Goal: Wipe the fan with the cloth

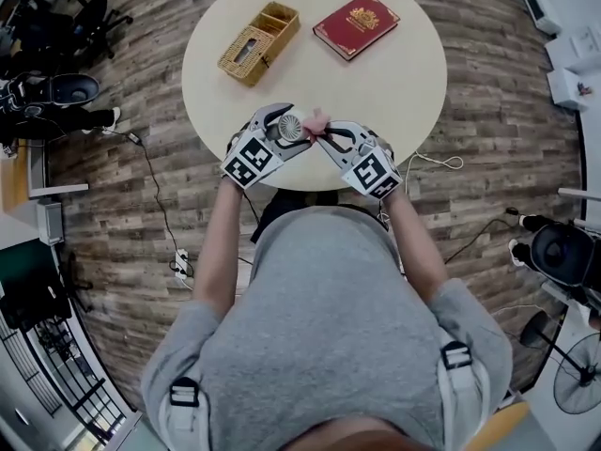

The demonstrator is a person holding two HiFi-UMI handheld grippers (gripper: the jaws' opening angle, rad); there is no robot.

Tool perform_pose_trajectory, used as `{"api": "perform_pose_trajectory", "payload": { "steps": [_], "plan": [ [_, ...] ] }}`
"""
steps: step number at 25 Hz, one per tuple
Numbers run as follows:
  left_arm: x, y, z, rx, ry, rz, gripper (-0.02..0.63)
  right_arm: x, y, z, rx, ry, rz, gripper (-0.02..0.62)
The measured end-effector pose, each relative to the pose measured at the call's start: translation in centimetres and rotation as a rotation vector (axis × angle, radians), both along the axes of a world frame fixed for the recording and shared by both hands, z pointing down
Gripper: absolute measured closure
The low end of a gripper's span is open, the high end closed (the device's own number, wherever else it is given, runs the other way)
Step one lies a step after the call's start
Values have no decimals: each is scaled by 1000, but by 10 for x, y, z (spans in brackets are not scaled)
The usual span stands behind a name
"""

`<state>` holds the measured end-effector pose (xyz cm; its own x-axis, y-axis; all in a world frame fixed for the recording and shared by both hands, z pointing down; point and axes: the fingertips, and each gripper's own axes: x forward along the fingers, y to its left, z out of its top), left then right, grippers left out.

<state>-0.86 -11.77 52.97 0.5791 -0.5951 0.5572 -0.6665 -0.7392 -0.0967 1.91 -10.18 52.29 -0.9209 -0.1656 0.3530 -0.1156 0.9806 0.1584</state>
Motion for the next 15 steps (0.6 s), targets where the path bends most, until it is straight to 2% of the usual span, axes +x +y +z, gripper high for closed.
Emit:
{"api": "perform_pose_trajectory", "payload": {
  "steps": [3,7,11,15],
  "plan": [
    [6,5,-3,3,20,25,230,5,-4,1,13,14,13,557],
    [21,17,-3,-2,4,114,230,10,-10,0,40,35,25,557],
    [31,28,11,-12,-63,207,230,10,-14,3,67,67,30,557],
    [29,31,24,6,-168,281,230,2,-14,6,94,100,12,557]
  ]
}}
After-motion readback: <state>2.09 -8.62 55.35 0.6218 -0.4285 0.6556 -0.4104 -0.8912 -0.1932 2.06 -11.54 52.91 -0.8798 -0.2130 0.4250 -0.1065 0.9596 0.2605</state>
